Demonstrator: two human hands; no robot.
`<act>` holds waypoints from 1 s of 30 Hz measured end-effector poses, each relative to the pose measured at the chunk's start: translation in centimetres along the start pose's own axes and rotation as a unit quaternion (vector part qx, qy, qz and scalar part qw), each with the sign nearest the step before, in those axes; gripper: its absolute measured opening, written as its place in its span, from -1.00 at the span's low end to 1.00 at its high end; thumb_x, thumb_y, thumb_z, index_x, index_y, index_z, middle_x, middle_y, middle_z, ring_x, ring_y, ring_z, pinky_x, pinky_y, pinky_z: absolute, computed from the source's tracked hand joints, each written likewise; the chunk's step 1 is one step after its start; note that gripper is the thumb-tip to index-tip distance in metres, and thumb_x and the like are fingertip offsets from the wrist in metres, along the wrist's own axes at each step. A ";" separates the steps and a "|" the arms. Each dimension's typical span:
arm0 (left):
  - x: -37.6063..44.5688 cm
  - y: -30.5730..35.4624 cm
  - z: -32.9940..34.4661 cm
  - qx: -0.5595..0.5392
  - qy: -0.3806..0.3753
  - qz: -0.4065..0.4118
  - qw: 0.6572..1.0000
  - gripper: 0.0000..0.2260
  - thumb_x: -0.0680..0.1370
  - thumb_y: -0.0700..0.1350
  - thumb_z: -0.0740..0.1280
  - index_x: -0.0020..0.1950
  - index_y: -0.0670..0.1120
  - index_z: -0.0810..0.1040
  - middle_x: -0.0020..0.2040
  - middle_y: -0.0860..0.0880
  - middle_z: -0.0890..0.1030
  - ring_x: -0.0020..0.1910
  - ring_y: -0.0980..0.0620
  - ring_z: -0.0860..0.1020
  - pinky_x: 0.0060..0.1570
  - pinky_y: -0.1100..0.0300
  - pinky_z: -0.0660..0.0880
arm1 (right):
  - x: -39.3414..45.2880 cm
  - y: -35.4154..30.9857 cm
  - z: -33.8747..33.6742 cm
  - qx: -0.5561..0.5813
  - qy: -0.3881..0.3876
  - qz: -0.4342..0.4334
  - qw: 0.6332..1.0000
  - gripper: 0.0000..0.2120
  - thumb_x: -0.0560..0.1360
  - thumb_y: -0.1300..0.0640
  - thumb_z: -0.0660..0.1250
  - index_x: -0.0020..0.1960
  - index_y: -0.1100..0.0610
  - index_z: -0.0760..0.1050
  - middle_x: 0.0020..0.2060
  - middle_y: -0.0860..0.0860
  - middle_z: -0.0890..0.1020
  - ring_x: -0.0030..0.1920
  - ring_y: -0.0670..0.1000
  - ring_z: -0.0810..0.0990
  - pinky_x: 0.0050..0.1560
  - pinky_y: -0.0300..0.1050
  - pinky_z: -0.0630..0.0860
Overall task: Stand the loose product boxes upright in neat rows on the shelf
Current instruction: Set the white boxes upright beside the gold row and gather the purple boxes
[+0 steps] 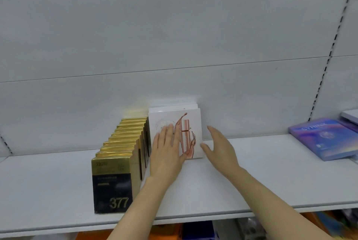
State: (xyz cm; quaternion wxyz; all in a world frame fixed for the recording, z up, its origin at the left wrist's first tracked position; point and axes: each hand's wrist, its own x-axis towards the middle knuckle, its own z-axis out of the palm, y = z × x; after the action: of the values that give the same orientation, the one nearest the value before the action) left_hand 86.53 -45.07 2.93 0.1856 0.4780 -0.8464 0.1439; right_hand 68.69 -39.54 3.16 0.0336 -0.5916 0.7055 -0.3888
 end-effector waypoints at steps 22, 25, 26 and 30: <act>-3.5 22.3 -6.3 -0.185 0.089 0.188 0.960 -0.56 0.32 -0.08 0.59 0.17 -0.10 0.63 0.04 -0.04 0.68 -0.09 -0.08 0.64 -0.10 0.10 0.58 | -18.2 11.9 -20.1 -0.250 0.239 0.032 0.938 -0.54 0.50 -0.08 0.18 0.20 0.20 0.58 0.06 0.07 0.66 0.05 0.11 0.63 0.07 -0.01 0.54; -3.6 28.1 -6.7 -0.201 0.077 0.194 0.957 -0.57 0.34 -0.08 0.58 0.17 -0.11 0.63 0.06 -0.06 0.68 -0.07 -0.09 0.64 -0.08 0.09 0.58 | -20.2 15.4 -24.0 -0.261 0.239 0.036 0.935 -0.54 0.50 -0.07 0.18 0.21 0.20 0.58 0.05 0.06 0.66 0.04 0.09 0.63 0.06 -0.01 0.55; -3.6 30.1 -6.8 -0.208 0.066 0.195 0.956 -0.59 0.36 -0.07 0.56 0.18 -0.11 0.63 0.07 -0.07 0.67 -0.05 -0.10 0.64 -0.07 0.07 0.57 | -20.9 16.5 -25.3 -0.263 0.238 0.035 0.934 -0.55 0.51 -0.07 0.18 0.21 0.20 0.57 0.04 0.05 0.66 0.05 0.08 0.62 0.06 -0.01 0.55; -4.1 38.0 -7.4 -0.239 0.048 0.205 0.948 -0.63 0.54 -0.03 0.37 0.33 -0.08 0.52 0.26 -0.06 0.58 0.17 -0.12 0.54 0.15 0.03 0.46 | -23.2 20.8 -30.3 -0.278 0.242 0.043 0.928 -0.61 0.49 0.00 0.31 0.22 0.19 0.57 0.07 0.05 0.66 0.06 0.08 0.63 0.07 -0.03 0.55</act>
State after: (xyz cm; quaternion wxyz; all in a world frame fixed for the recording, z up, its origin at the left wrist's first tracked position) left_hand 56.98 -19.83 5.11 0.3011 0.2283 -0.9259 -0.0049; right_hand 43.40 -4.20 2.45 -0.2875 -0.4339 0.7969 -0.3066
